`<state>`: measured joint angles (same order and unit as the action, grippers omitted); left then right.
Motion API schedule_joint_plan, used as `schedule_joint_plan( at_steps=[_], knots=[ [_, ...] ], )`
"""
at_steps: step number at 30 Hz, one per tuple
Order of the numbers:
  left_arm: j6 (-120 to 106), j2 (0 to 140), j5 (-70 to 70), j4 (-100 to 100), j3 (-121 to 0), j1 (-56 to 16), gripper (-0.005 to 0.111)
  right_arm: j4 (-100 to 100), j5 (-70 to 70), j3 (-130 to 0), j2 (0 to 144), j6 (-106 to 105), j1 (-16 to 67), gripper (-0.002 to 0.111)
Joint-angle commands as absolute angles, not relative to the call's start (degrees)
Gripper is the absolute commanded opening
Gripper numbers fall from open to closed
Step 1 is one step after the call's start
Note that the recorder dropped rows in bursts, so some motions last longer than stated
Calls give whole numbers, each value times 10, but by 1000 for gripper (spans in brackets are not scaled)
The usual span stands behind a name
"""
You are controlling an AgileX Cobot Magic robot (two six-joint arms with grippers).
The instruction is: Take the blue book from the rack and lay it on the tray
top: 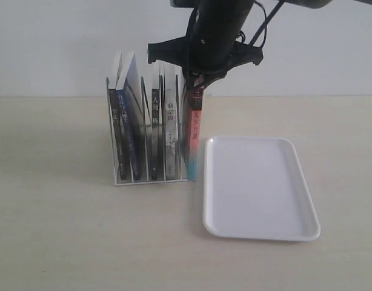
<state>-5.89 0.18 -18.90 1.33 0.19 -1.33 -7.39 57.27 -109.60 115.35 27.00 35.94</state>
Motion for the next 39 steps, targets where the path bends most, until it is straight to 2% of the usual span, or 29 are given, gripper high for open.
schedule_joint_plan(
  at_steps=[1, 8, 26, 39],
  knots=[
    [-60, 0, -180, 15, 0, -12, 5, -96, 572, -1136, 1137, 269, 359, 0],
    [-60, 0, -180, 15, 0, -12, 5, -96, 601, -1196, 1137, 264, 359, 0],
    [-60, 0, -180, 15, 0, -12, 5, -97, 603, -1195, 1137, 261, 359, 0],
    [-60, 0, -180, 15, 0, -12, 5, -136, 554, -1195, 1163, 262, 359, 0]
  ],
)
